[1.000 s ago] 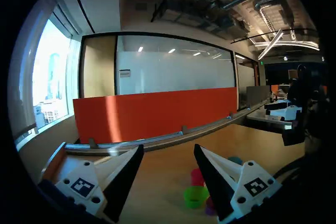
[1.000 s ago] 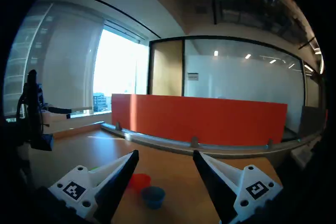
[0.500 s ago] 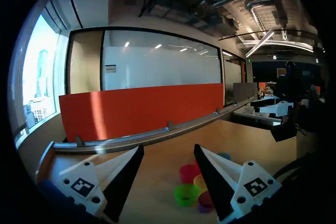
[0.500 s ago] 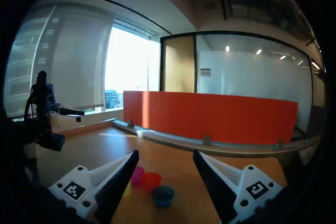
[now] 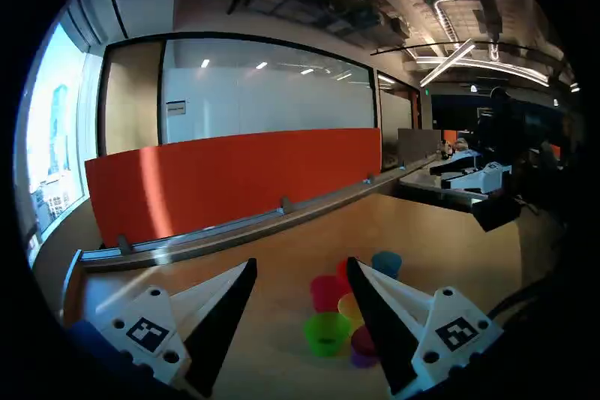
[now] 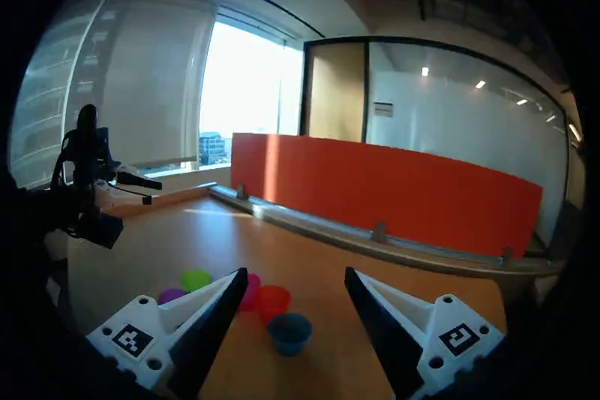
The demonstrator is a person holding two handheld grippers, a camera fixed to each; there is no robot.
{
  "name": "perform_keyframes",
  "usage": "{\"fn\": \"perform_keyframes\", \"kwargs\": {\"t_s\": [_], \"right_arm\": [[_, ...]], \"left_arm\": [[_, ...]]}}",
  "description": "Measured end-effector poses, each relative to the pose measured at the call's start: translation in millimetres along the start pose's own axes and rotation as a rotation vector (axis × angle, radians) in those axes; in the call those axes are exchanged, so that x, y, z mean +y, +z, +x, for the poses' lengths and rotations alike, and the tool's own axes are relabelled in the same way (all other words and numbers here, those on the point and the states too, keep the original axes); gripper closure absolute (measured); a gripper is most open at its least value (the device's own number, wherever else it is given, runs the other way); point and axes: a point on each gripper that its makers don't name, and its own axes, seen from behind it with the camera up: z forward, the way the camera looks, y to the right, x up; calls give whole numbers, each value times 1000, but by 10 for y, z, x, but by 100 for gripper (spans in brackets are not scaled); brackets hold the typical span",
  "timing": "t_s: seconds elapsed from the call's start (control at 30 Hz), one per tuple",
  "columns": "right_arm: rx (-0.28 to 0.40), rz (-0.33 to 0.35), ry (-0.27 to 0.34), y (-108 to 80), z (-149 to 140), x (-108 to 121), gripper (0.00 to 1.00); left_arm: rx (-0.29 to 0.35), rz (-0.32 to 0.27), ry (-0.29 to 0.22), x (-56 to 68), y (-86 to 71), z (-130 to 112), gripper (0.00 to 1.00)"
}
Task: Pour water
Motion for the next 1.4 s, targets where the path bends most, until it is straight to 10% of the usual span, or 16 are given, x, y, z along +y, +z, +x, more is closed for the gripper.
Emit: {"fn": "perform_keyframes", "kwargs": {"t_s": [1.4], "right_arm": [[-122,72,-31,360,-387,56,0]], "left_arm": [[-354,-201,113,293,412,-1451,12]]}}
